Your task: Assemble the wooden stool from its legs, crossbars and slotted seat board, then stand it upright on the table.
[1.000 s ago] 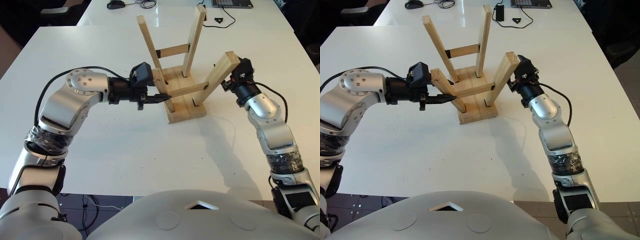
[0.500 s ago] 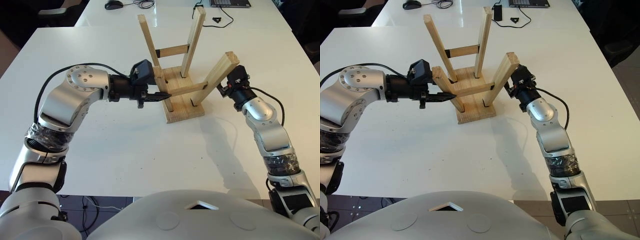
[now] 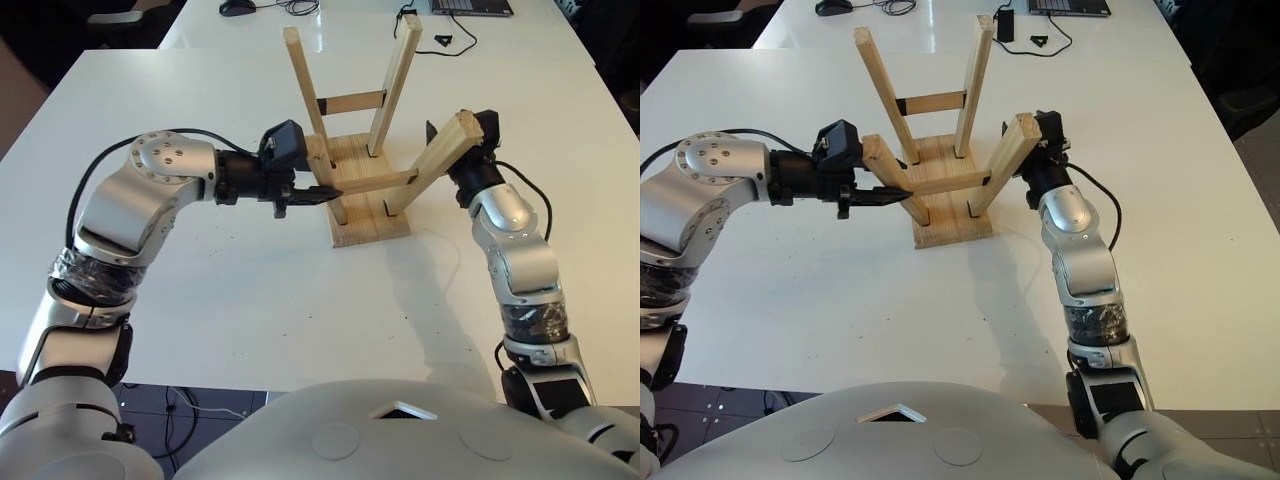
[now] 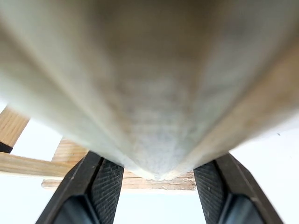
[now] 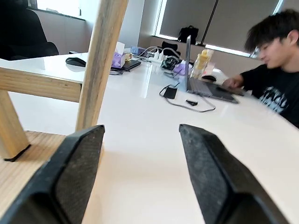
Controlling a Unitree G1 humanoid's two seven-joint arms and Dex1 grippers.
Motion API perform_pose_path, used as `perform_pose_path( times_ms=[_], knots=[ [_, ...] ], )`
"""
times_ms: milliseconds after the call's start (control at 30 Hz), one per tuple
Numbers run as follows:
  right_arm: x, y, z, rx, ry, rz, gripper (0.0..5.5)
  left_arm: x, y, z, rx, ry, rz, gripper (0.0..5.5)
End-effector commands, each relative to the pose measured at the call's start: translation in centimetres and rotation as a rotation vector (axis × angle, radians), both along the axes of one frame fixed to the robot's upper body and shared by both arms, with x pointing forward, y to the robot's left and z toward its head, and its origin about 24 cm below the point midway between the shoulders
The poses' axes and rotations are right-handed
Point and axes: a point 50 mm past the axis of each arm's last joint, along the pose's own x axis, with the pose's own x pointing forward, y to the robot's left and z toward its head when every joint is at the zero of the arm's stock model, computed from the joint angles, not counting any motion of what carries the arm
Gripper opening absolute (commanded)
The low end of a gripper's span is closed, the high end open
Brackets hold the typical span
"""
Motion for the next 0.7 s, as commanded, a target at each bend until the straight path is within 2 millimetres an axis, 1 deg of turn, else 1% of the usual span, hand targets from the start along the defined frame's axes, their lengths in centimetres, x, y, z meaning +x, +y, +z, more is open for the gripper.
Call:
perform_pose_path(
  times_ms=[33,67,100,167,200,233,300,367,433,467,500,533,567,600,633,667,700],
  knots=[
    [-4.5,8.9,5.5,0.323,-0.064,0.567,2.92,-0.6,-0.9,-4.4,0.100,0.191,0.038,2.05],
    [-3.7,8.1,4.9,0.285,-0.049,0.510,2.92,-0.7,-1.0,-4.4,0.097,0.191,0.036,2.05],
    [-2.6,6.8,3.9,0.219,-0.030,0.413,2.92,-0.7,-1.0,-4.4,0.095,0.190,0.035,2.05],
    [-0.4,3.1,1.6,0.088,0.009,0.191,2.92,-0.8,-1.0,-4.5,0.094,0.191,0.037,2.05],
    [0.2,1.3,0.8,0.045,0.024,0.095,2.92,-0.8,-1.0,-4.5,0.094,0.190,0.039,2.05],
    [0.8,-1.0,0.0,0.005,0.037,-0.015,2.92,-0.8,-0.9,-4.6,0.095,0.190,0.043,2.05],
    [1.4,-5.5,-1.0,-0.069,0.046,-0.215,2.92,-0.7,-0.8,-4.6,0.097,0.189,0.052,2.05],
    [1.4,-9.3,-1.4,-0.149,0.034,-0.366,2.92,-0.7,-0.7,-4.7,0.099,0.188,0.062,2.05],
    [1.2,-12.1,-1.6,-0.201,0.020,-0.473,2.92,-0.7,-0.6,-4.7,0.100,0.188,0.069,2.05],
    [1.0,-13.0,-1.5,-0.226,0.008,-0.512,2.92,-0.7,-0.5,-4.7,0.101,0.188,0.071,2.05],
    [0.9,-13.4,-1.5,-0.236,-0.003,-0.535,2.92,-0.7,-0.5,-4.8,0.102,0.188,0.074,2.05],
    [0.9,-13.4,-1.4,-0.237,-0.013,-0.540,2.92,-0.7,-0.5,-4.8,0.103,0.188,0.076,2.05],
    [1.0,-12.8,-1.4,-0.236,-0.024,-0.524,2.92,-0.7,-0.4,-4.8,0.103,0.187,0.078,2.05],
    [1.2,-11.6,-1.4,-0.226,-0.033,-0.481,2.92,-0.7,-0.4,-4.8,0.104,0.187,0.080,2.05],
    [1.3,-9.9,-1.4,-0.191,-0.035,-0.410,2.92,-0.7,-0.4,-4.9,0.105,0.187,0.081,2.05],
    [1.4,-7.7,-1.3,-0.138,-0.029,-0.310,2.92,-0.6,-0.4,-4.9,0.106,0.187,0.083,2.05],
    [1.1,-4.2,-0.8,-0.043,-0.027,-0.159,2.92,-0.6,-0.4,-5.0,0.108,0.187,0.083,2.05]
  ],
)
